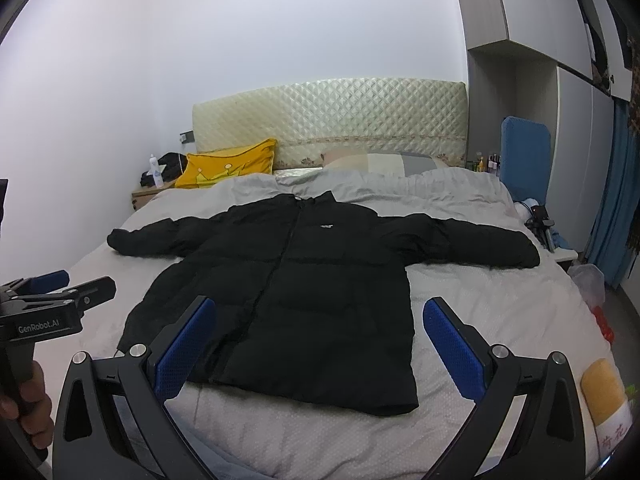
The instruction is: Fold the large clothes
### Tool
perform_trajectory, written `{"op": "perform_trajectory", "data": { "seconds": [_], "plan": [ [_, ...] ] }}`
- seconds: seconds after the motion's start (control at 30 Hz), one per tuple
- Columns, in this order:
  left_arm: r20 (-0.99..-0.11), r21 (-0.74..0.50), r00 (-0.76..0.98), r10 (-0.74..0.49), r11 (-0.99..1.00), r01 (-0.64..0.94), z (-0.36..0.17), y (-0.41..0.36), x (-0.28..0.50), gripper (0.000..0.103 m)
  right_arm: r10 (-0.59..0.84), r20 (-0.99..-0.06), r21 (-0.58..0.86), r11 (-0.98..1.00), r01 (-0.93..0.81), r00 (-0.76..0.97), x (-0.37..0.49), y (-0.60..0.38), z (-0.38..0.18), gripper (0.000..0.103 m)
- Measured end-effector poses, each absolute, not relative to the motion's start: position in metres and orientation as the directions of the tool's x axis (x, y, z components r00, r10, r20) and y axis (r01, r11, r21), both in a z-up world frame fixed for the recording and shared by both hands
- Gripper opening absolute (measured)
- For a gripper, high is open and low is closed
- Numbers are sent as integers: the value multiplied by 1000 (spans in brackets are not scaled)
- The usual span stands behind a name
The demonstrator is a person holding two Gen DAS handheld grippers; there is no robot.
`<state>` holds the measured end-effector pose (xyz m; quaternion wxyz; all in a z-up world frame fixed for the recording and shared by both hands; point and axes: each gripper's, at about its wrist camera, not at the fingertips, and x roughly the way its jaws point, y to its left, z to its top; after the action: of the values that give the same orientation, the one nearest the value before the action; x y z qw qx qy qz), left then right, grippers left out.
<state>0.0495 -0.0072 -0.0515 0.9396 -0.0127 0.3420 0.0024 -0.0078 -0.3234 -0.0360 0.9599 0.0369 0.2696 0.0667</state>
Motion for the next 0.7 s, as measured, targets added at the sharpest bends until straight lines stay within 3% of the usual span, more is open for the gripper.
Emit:
{"op": "perform_trajectory", "data": {
  "seconds": [0.7],
  "plan": [
    [-643,-17,766,1,1000,-16,-56,-7,51,103,133,-508,100,990,-95,851,-17,-322,-44,103]
  ]
}}
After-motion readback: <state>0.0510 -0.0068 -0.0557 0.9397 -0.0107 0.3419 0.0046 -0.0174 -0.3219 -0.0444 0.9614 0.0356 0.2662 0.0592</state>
